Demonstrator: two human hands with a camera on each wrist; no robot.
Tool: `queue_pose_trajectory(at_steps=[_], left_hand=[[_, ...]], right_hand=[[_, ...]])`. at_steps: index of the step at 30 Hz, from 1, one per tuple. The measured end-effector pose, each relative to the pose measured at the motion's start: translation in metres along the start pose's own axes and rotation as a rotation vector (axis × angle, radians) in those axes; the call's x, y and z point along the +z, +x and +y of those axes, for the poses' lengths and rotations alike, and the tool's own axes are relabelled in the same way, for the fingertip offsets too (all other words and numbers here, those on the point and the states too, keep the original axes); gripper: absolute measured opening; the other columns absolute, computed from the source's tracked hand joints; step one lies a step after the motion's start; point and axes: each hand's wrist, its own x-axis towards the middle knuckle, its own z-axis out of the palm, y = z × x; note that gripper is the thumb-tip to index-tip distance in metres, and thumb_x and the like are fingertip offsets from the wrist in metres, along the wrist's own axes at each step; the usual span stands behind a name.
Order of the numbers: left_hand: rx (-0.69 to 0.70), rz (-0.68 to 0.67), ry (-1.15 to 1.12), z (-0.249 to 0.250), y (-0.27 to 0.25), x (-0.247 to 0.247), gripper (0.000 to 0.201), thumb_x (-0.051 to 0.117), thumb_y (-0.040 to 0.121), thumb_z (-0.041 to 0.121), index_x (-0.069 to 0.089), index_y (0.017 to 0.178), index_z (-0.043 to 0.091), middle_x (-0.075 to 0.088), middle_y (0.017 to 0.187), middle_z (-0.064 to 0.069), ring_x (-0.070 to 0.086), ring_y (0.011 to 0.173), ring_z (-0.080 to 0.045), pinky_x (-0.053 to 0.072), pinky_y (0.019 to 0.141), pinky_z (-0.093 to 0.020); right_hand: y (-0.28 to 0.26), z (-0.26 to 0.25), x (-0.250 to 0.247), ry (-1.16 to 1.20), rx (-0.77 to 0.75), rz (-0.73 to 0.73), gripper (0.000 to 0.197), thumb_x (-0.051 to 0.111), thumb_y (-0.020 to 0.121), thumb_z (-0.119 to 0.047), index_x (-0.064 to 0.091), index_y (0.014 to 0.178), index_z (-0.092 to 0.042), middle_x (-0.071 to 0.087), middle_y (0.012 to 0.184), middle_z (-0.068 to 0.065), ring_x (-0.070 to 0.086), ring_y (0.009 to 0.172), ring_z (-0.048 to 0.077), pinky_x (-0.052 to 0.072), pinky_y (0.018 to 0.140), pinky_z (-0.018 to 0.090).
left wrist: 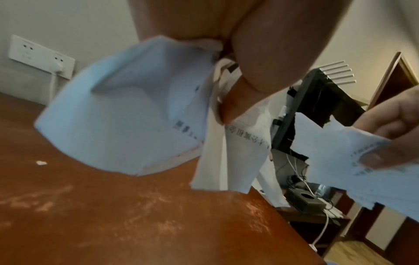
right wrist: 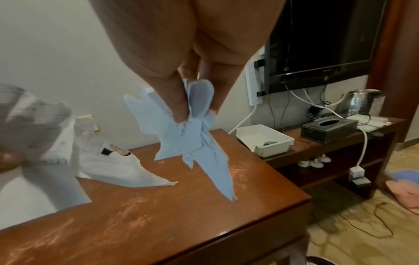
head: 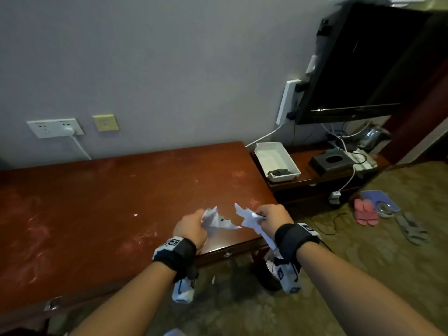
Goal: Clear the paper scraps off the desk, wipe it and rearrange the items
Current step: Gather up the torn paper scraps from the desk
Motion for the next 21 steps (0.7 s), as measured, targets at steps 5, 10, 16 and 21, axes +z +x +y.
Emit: queue_pose_trajectory(at_steps=[5,10,16,21], left_hand=[[-0.012,-0.057,0.030,0.053,0.017,0.053,0.044,0.047,0.090,0.009,0.051,0.130,0.027,0.068,0.116,-0.009,0.065,0.100,-0.029,0.054,0.080,-0.034],[0.017,-0.095,0.030,0.102,0.069,0.099,0.047,0.047,0.088,0.011,0.051,0.132,0.027,0.068,0.115,-0.011,0.065,0.101,-0.033,0.055,0.081,-0.036],[0.105,-0.227,0.026,0.182,0.144,0.175,0.039,0.056,0.091,0.015,0.056,0.129,0.024,0.068,0.117,-0.010,0.064,0.105,-0.032,0.048,0.080,-0.029],[0.178,-0.294,0.146,0.244,0.187,0.215,0.034,0.055,0.088,0.016,0.054,0.120,0.027,0.069,0.108,-0.006,0.066,0.096,-0.030,0.054,0.077,-0.035]], right_hand=[[0.010,0.074,-0.003,0.075,0.035,0.011,0.017,0.058,0.090,-0.012,0.071,0.097,-0.020,0.068,0.094,0.004,0.064,0.090,0.023,0.055,0.085,0.035],[0.040,0.138,-0.005,0.109,0.077,-0.031,0.020,0.056,0.087,-0.005,0.071,0.094,-0.017,0.069,0.090,0.003,0.064,0.086,0.022,0.055,0.082,0.035],[0.082,0.237,-0.031,0.091,0.207,-0.075,0.013,0.054,0.085,-0.008,0.066,0.082,-0.012,0.068,0.082,0.007,0.062,0.080,0.027,0.052,0.071,0.034],[0.106,0.313,-0.061,0.165,0.312,-0.050,0.018,0.053,0.086,-0.004,0.070,0.090,-0.008,0.069,0.087,0.011,0.064,0.084,0.030,0.055,0.077,0.038]])
